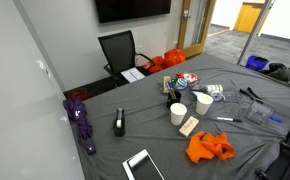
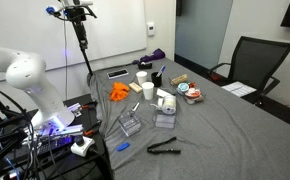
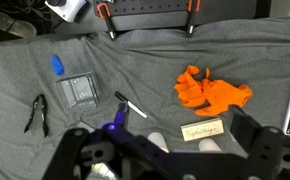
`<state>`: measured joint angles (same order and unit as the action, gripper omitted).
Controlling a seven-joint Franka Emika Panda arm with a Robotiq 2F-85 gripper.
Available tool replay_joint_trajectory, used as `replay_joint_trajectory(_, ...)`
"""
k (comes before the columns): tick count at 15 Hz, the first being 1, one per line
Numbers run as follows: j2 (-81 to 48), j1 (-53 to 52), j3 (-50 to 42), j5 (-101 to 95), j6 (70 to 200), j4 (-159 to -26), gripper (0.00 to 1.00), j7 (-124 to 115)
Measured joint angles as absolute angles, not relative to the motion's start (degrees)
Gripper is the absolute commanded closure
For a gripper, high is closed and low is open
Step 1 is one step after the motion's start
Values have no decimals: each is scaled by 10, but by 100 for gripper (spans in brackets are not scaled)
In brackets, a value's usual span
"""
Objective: Pick up the wooden object on the table and put it in the right paper cup
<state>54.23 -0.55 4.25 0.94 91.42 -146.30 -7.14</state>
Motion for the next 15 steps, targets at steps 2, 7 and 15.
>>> replay_joint_trajectory(2,542,-6,42,9,914,-1463,0,-71)
replay_joint_trajectory(7,536,-3,47,21,949,-1478,0,-152)
replay_joint_trajectory(15,434,57,77,45,1101,-1519,0,-364)
